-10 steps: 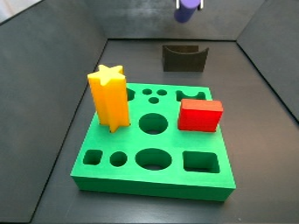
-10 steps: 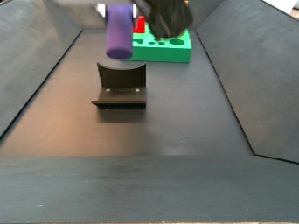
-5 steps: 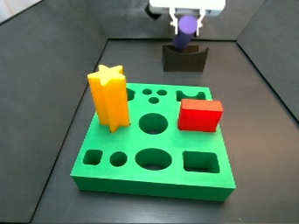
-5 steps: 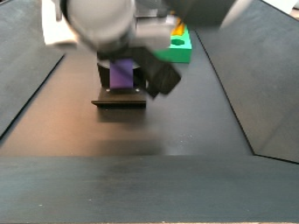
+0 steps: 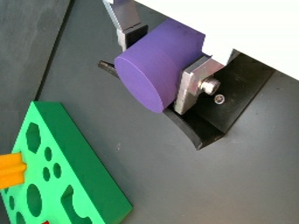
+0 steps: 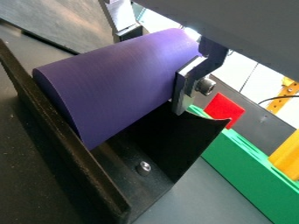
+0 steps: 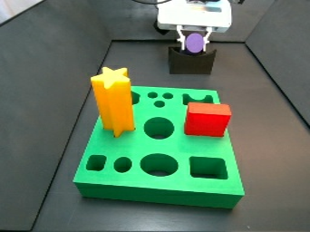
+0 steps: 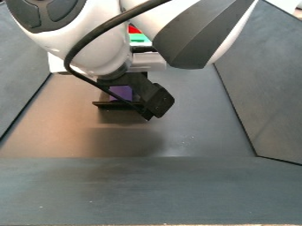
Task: Pick up the round object. Move up. Place the round object on the fixture. Regrasp the round object. Move to above the board. Insert the round object.
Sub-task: Place the round object on the fixture, then regrasp the round object.
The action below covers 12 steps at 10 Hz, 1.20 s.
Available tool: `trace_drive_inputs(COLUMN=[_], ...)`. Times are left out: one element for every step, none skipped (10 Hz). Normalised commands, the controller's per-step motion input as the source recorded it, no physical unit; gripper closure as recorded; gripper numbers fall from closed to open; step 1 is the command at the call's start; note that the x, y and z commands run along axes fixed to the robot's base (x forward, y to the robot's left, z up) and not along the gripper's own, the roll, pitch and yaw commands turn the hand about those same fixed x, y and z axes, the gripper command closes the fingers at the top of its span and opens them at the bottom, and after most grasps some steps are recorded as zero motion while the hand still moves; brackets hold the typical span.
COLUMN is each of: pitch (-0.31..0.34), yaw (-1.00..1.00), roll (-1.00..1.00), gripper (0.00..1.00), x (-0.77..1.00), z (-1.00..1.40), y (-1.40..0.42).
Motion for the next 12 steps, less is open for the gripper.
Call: trace_drive_inputs(pitch=[-0.055,-0.057,-0.059,0.0,0.0,0.01,0.012,0.009,0.001,0.001,0.004,0.013], yaw=[-0.12,-0.12,-0.1,0.0,0.0,-0.08,-0.08,-0.05,-0.04,-0.02,-0.02,-0.01], roll=[-0.08,-0.08,-0.08,0.0,0.0,0.04,0.04,0.05,0.05,0.04,0.04,0.04], gripper=[1.0,1.0,1.0,1.0,0.0,0.0,0.0,0.0,0.0,0.0,0.0,0.0], x=[0.06,0.06,0.07,0.0,0.0,0.0,0.0,-0.02,-0.03,-0.03,-0.04,-0.04], z=[-0.37,-0.36,-0.35,-0.17,0.0,1.0,1.0,1.0,1.0,1.0,0.95,0.63], y=[0.13,0.13,0.14,-0.5,0.0,0.0,0.0,0.0,0.01,0.01,0.01,0.01])
